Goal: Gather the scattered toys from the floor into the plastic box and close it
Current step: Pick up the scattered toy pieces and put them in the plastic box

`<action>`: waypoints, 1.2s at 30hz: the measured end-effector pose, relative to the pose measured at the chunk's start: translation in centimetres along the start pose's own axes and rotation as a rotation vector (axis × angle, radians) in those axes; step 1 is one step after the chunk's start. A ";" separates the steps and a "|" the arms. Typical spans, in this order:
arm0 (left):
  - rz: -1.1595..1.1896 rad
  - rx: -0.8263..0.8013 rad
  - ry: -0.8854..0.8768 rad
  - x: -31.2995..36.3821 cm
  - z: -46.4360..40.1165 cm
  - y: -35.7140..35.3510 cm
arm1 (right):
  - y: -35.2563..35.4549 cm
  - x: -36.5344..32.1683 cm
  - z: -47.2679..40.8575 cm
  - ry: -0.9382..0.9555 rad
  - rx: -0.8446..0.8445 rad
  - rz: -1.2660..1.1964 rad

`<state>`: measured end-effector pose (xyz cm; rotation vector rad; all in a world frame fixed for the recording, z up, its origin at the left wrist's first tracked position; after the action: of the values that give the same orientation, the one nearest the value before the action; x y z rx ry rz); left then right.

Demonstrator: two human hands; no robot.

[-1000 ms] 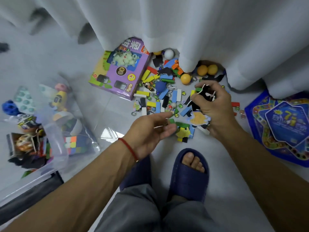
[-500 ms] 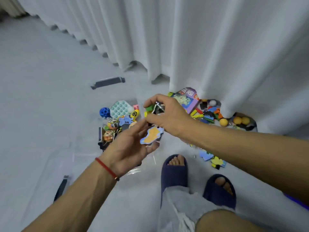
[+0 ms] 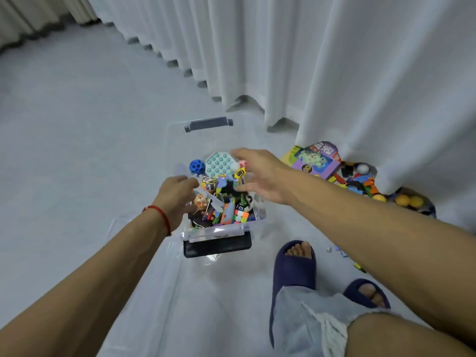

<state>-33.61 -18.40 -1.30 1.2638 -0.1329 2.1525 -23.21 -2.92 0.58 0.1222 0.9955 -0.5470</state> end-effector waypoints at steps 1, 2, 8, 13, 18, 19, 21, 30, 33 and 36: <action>-0.036 0.019 -0.019 0.5 -0.1 -0.4 | 0.9 -0.3 0.7 -0.023 -0.017 -0.041; -0.093 0.035 -0.060 1.0 -0.1 -0.9 | 2.3 -0.7 1.3 -0.036 -0.014 -0.039; -0.211 -0.137 -0.318 3.1 3.2 -9.5 | 15.9 -1.2 5.9 -0.050 0.250 0.306; -0.310 -0.397 -0.391 1.7 5.8 -20.5 | 31.8 4.7 12.9 -0.170 0.627 0.536; -0.558 -0.526 -0.396 -2.3 3.9 -29.7 | 41.2 14.5 16.6 -0.487 0.602 0.862; -0.611 -0.543 -0.404 -2.9 3.3 -31.2 | 42.1 16.0 16.2 -0.519 0.555 0.920; -0.714 -0.583 -0.452 -3.9 2.1 -34.5 | 43.2 18.0 14.8 -0.540 0.473 1.020; -0.920 -0.668 -0.813 -6.2 -4.6 -49.4 | 48.5 19.7 2.6 -0.220 0.540 1.148; -1.011 -0.670 -0.978 -6.8 -7.1 -53.7 | 50.4 20.5 -0.3 -0.201 0.613 1.144; -1.120 -0.658 -1.107 -7.0 -9.4 -56.8 | 50.9 21.3 -2.2 -0.197 0.667 1.093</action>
<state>-6.26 27.18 -24.59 1.4290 -0.4137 0.2914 9.04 33.49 -25.62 1.1115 0.4002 0.1492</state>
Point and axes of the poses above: each hand's wrist, its own z-axis away from the middle knuckle, its own y-axis out of the back of the hand, x = y × z, the point moved 6 cm from there along -z, towards the middle knuckle, and after that the axes turned 4 degrees about z, right-handed, at the moved point
